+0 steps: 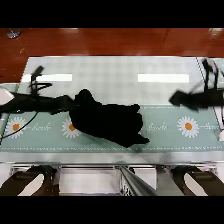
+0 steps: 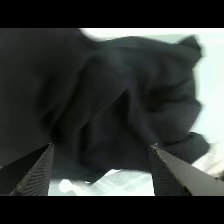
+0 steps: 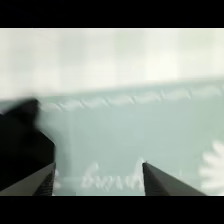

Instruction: Fold the shirts.

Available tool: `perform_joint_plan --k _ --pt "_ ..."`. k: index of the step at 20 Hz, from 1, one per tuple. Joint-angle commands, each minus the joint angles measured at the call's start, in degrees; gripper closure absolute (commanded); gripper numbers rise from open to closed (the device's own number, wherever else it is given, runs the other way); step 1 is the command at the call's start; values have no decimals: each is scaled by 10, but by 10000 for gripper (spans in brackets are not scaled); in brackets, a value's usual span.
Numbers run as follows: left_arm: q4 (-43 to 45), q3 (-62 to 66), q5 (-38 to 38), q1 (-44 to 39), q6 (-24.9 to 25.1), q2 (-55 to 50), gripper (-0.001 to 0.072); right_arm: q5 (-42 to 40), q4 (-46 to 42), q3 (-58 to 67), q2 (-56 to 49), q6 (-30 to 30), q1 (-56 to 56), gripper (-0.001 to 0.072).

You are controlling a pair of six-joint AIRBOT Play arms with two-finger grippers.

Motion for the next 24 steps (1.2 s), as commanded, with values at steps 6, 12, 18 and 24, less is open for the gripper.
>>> perform_joint_plan --k 6,12,18,24 --pt "36 143 -37 -48 -37 -281 8 -30 103 -234 121 -4 2 97" --pt "56 209 -43 -61 1 -330 683 -39 100 -234 121 38 66 97" --pt "56 230 -44 -61 9 -326 682 -85 136 -234 39 54 163 97" --pt "53 238 -55 -61 9 -315 682 -200 348 -232 -107 -71 236 117"
